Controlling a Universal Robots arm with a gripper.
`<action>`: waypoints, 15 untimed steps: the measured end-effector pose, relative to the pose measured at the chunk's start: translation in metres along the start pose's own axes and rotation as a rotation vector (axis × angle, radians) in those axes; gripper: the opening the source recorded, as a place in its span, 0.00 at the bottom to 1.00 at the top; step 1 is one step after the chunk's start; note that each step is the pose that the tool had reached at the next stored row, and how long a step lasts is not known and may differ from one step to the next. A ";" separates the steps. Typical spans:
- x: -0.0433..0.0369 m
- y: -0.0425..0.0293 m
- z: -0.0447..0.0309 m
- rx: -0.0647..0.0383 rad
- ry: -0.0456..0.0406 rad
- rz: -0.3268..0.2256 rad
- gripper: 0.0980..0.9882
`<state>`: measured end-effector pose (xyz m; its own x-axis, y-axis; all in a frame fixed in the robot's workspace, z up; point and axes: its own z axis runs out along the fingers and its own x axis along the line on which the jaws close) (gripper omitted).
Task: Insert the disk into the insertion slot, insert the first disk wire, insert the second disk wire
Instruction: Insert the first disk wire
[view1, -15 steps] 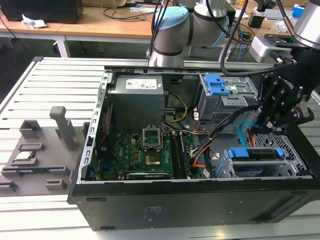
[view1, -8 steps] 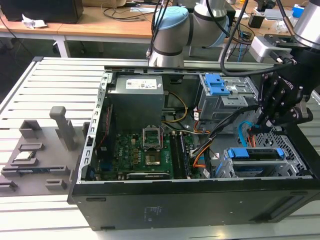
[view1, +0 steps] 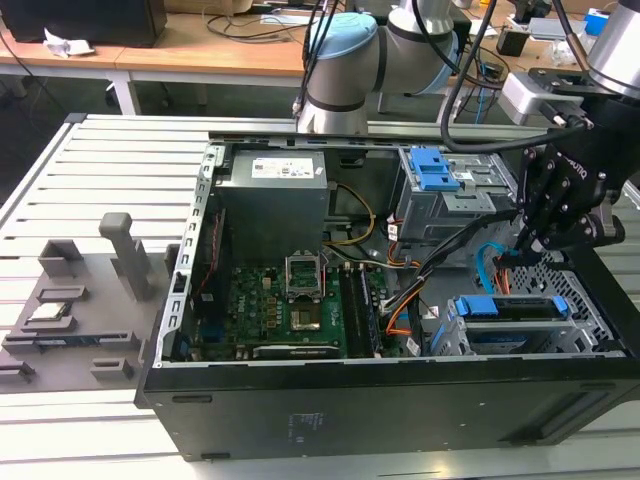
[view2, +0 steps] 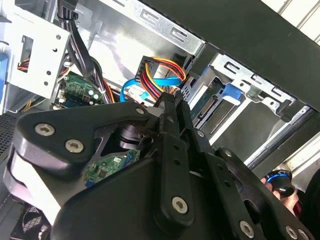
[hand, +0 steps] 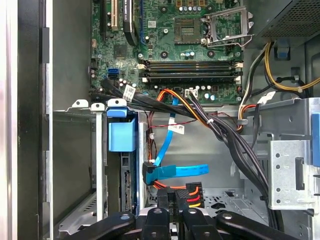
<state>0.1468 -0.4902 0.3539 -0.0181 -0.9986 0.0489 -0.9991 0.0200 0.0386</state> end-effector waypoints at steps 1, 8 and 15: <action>0.0017 -0.0001 0.0001 0.000 0.0000 0.000 0.08; 0.0251 -0.0005 0.0019 0.000 0.0002 0.000 0.08; 0.0318 -0.0011 0.0039 0.000 0.0007 0.000 0.08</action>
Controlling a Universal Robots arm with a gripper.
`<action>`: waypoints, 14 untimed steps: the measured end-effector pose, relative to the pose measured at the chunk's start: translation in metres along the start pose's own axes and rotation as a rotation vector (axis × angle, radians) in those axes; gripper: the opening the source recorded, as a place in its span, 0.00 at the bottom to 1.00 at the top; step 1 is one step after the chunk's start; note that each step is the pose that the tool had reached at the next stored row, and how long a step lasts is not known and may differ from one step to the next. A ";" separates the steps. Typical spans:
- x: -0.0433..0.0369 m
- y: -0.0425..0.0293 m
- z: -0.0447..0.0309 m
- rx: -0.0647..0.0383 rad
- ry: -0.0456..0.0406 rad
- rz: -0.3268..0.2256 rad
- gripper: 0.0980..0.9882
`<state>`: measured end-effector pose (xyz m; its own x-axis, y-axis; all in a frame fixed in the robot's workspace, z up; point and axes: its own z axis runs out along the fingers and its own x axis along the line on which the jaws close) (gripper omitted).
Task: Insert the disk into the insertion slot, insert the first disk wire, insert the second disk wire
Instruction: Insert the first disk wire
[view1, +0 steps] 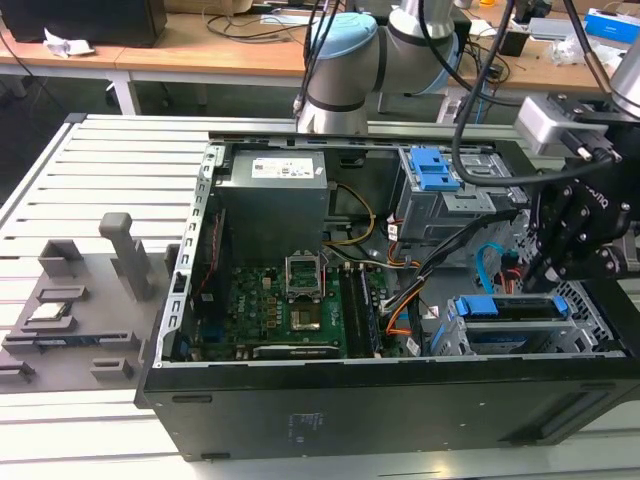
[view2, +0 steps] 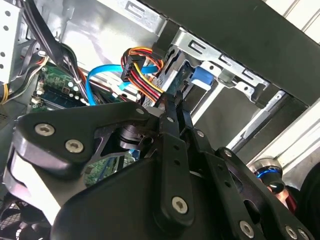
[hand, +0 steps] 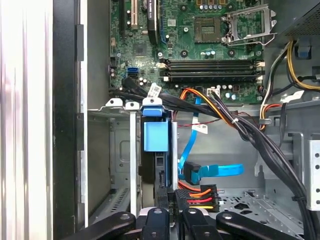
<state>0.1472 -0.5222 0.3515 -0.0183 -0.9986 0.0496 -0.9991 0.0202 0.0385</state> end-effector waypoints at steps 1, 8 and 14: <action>0.0002 -0.0005 0.0003 0.000 0.0001 0.000 0.08; 0.0013 -0.0038 0.0051 -0.001 -0.0003 0.025 0.08; 0.0020 -0.0059 0.0084 -0.002 -0.0005 0.039 0.08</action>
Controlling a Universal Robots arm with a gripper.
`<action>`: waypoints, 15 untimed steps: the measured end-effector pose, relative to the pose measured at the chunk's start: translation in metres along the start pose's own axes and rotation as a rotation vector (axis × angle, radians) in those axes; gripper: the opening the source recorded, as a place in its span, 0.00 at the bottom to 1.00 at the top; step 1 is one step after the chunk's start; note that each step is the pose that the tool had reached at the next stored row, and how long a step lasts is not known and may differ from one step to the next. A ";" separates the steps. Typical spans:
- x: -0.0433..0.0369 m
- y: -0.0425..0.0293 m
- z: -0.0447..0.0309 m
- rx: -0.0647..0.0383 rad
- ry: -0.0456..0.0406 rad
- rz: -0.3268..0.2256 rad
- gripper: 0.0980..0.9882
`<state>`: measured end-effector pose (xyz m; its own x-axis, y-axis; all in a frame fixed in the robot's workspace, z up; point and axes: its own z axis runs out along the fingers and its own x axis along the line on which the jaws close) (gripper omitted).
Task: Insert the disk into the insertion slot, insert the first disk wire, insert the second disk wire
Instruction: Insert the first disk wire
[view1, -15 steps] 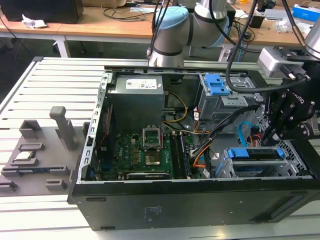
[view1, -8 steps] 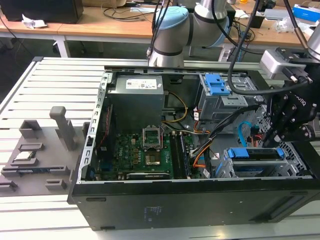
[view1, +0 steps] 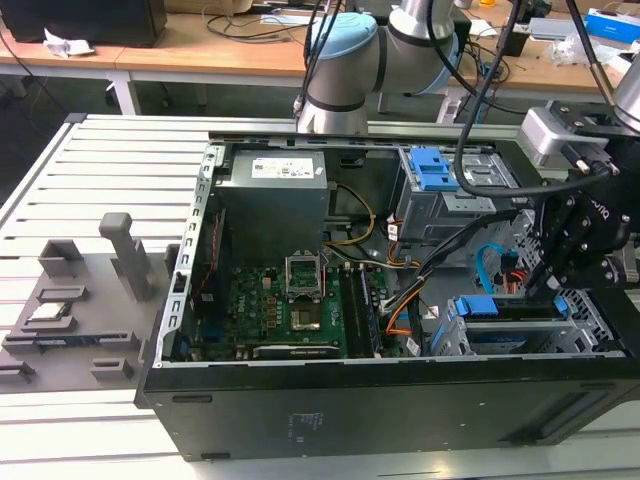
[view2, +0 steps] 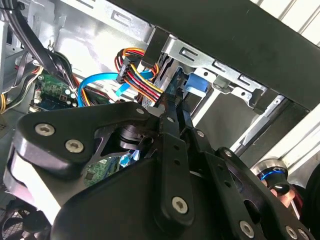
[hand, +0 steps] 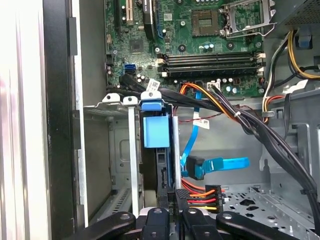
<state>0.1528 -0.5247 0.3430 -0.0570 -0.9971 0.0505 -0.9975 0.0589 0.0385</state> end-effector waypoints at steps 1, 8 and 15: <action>0.0003 0.0000 0.0005 0.000 0.0001 0.000 0.08; 0.0018 0.0009 0.0063 0.000 0.0006 0.000 0.08; 0.0019 0.0012 0.0067 0.000 0.0000 0.000 0.17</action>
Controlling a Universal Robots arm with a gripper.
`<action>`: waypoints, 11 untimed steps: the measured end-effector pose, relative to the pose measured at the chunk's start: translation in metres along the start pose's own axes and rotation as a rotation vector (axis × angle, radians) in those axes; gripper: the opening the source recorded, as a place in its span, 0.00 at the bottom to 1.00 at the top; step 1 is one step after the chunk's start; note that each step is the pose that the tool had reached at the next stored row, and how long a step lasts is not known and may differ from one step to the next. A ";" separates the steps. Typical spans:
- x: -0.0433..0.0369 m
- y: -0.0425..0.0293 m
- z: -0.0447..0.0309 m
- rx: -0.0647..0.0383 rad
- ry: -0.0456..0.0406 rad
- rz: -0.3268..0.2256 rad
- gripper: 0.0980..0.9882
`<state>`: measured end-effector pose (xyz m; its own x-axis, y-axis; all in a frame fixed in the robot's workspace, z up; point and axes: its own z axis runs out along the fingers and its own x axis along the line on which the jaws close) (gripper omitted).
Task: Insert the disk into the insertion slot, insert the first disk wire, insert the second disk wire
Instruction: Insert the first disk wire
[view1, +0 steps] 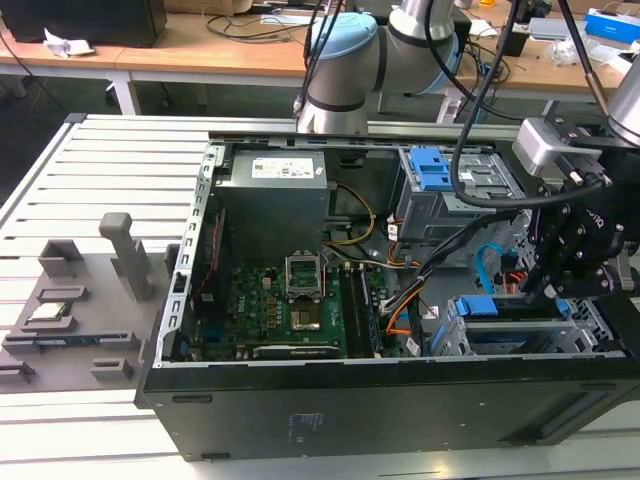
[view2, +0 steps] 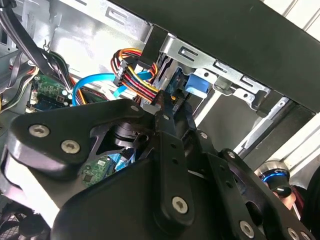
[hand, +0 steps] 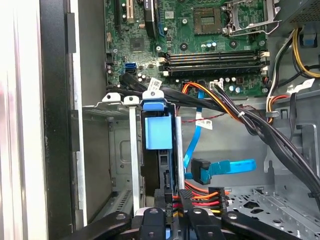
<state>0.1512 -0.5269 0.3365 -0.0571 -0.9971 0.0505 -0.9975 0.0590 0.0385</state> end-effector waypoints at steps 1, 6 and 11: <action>0.0001 0.0001 -0.0025 0.000 0.0001 0.000 0.17; -0.0008 0.0007 -0.0159 0.000 0.0002 0.000 0.17; -0.0035 0.0015 -0.0300 0.000 0.0000 0.000 0.01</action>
<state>0.1512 -0.5218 0.3663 -0.0571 -0.9971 0.0505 -0.9975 0.0590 0.0385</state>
